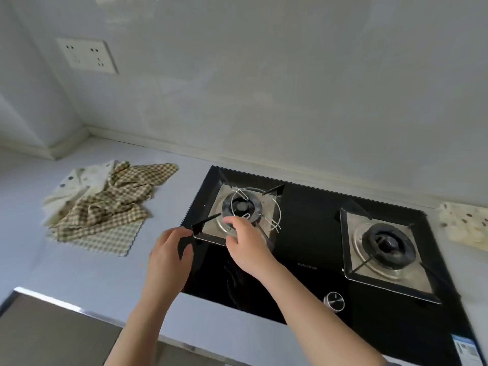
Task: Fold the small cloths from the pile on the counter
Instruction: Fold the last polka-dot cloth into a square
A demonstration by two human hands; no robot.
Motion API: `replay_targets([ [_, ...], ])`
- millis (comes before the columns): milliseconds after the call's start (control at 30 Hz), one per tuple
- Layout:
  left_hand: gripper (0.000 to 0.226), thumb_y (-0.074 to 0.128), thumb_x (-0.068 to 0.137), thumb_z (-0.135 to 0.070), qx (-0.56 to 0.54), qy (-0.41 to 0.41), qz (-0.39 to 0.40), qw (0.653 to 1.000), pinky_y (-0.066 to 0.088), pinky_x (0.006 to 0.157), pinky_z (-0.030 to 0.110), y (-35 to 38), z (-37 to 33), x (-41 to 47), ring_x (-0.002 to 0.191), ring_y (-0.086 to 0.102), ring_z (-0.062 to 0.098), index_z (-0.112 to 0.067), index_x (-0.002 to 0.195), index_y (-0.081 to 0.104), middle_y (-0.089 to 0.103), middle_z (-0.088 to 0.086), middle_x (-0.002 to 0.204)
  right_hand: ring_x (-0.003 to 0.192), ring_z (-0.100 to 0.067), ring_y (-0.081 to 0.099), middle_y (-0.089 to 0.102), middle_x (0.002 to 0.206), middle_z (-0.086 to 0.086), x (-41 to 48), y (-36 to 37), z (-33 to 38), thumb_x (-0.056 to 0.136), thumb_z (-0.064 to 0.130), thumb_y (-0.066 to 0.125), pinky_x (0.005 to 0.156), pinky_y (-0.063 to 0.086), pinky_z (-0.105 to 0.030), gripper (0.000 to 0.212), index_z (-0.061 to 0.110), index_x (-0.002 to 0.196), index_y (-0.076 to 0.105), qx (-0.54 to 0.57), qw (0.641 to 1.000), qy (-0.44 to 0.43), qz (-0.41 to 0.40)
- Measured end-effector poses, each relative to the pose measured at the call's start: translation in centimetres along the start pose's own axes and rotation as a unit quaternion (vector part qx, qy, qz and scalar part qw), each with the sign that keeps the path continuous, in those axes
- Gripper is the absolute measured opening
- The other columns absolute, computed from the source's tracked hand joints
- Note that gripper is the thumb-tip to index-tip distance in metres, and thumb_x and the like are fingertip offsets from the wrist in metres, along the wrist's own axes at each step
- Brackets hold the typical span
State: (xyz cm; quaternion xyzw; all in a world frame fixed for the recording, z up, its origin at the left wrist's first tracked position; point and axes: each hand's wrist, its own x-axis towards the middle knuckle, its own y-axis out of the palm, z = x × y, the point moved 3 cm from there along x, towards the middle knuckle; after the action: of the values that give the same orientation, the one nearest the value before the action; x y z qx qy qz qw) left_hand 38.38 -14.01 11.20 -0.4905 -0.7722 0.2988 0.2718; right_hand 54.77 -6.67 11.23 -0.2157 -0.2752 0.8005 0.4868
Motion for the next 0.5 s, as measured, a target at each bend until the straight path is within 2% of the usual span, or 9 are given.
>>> replay_targets([
  [67, 0.027, 0.059, 0.090, -0.006, -0.001, -0.027, -0.005, 1.000, 0.041, 0.094, 0.031, -1.4, 2.5, 1.4, 0.112, 0.054, 0.019, -0.016, 0.114, 0.063, 0.057, -0.004, 0.121, 0.128, -0.011, 0.044, 0.046, 0.140, 0.003, 2.1, 1.9, 1.9, 0.098, 0.013, 0.044, 0.108, 0.037, -0.028, 0.041, 0.020, 0.138, 0.046, -0.006, 0.999, -0.005, 0.036],
  [133, 0.026, 0.059, 0.089, -0.005, -0.001, -0.044, -0.011, 0.999, 0.040, 0.092, 0.031, -3.1, 4.9, 2.8, 0.114, 0.053, 0.021, -0.015, 0.113, 0.063, 0.057, -0.003, 0.121, 0.122, -0.012, 0.046, 0.050, 0.131, 0.003, 4.2, 3.8, 3.6, 0.098, 0.013, 0.043, 0.108, 0.037, -0.033, 0.041, 0.020, 0.138, 0.046, -0.015, 0.998, -0.005, 0.064],
  [167, 0.026, 0.059, 0.089, -0.004, 0.004, -0.050, -0.012, 0.999, 0.040, 0.089, 0.031, -3.9, 6.1, 3.6, 0.112, 0.054, 0.023, -0.015, 0.113, 0.063, 0.057, -0.002, 0.120, 0.121, -0.012, 0.046, 0.050, 0.129, 0.003, 5.4, 4.7, 4.3, 0.098, 0.014, 0.043, 0.108, 0.037, -0.034, 0.040, 0.019, 0.137, 0.046, -0.022, 0.997, -0.005, 0.077],
  [300, 0.027, 0.063, 0.086, -0.003, 0.038, -0.041, -0.012, 0.998, 0.045, 0.079, 0.037, -6.9, 11.4, 8.2, 0.099, 0.059, 0.030, -0.014, 0.110, 0.065, 0.061, 0.004, 0.116, 0.131, -0.017, 0.043, 0.044, 0.144, 0.001, 10.2, 9.0, 6.8, 0.097, 0.012, 0.041, 0.108, 0.038, -0.037, 0.041, 0.017, 0.137, 0.047, -0.063, 0.990, -0.010, 0.126],
  [400, 0.024, 0.064, 0.084, -0.002, 0.041, -0.016, -0.007, 0.999, 0.046, 0.076, 0.037, -8.9, 15.6, 12.5, 0.091, 0.062, 0.032, -0.011, 0.106, 0.068, 0.063, 0.008, 0.109, 0.131, -0.020, 0.041, 0.041, 0.145, -0.003, 14.3, 12.2, 8.9, 0.098, 0.012, 0.040, 0.106, 0.039, -0.039, 0.041, 0.016, 0.139, 0.045, -0.098, 0.984, -0.006, 0.150],
  [500, 0.020, 0.065, 0.084, -0.005, 0.040, -0.026, -0.003, 0.999, 0.044, 0.072, 0.034, -11.1, 20.0, 16.9, 0.085, 0.062, 0.031, -0.011, 0.103, 0.069, 0.065, 0.008, 0.108, 0.132, -0.022, 0.039, 0.039, 0.147, -0.003, 18.6, 15.9, 12.0, 0.099, 0.014, 0.040, 0.105, 0.039, -0.038, 0.042, 0.018, 0.141, 0.043, -0.104, 0.983, 0.011, 0.153],
])
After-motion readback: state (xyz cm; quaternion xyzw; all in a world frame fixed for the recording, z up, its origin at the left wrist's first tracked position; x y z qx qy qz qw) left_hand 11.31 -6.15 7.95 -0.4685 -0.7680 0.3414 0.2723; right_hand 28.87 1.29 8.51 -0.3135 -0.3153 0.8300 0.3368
